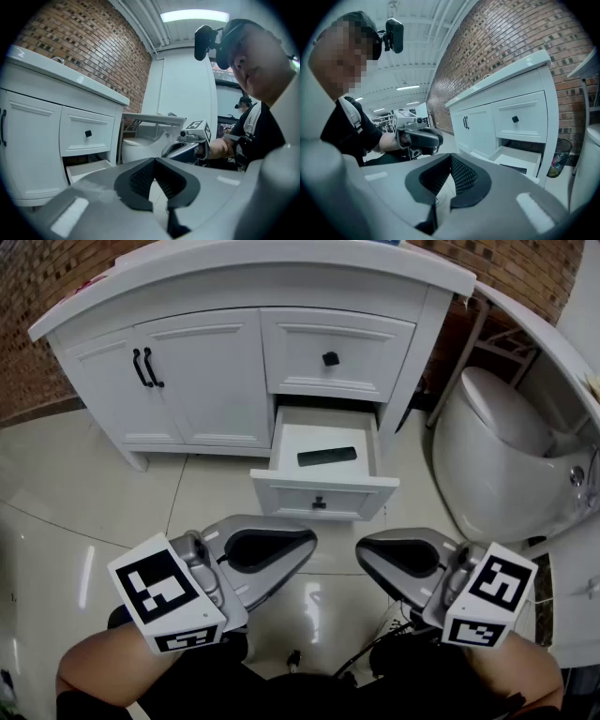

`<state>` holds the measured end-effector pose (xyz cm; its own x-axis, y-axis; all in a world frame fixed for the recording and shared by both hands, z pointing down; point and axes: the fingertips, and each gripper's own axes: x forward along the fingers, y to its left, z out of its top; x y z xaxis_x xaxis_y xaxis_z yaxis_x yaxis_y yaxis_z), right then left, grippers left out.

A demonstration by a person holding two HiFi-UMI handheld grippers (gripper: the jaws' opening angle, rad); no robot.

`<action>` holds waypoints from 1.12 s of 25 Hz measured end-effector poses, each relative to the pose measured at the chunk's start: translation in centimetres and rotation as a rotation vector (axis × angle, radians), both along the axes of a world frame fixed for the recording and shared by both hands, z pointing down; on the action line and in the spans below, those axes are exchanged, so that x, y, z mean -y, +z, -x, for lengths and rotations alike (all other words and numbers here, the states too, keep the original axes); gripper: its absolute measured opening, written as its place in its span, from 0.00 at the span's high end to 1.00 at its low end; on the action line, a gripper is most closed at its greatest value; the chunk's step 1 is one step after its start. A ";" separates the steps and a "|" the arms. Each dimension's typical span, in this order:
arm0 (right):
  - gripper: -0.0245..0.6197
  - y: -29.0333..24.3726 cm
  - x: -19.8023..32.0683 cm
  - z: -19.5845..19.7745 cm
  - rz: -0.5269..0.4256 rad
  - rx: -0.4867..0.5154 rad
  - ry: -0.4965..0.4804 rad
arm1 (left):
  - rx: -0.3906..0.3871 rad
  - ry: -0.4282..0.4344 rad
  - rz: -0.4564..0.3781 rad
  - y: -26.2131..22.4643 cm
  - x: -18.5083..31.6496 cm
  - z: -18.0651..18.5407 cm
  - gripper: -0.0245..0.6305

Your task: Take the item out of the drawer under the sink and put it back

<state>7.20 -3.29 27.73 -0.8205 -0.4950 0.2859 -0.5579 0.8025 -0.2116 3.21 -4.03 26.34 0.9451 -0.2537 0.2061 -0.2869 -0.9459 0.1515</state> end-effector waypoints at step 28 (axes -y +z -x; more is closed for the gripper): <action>0.95 -1.6 3.4 -0.8 -0.131 -0.118 0.048 | -0.014 0.000 0.030 0.0 0.7 -0.4 0.95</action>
<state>8.03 -6.70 26.16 -0.7594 -0.5725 0.3092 -0.6112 0.7906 -0.0372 3.62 -4.69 26.34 0.9480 -0.2476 0.1999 -0.2845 -0.9410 0.1834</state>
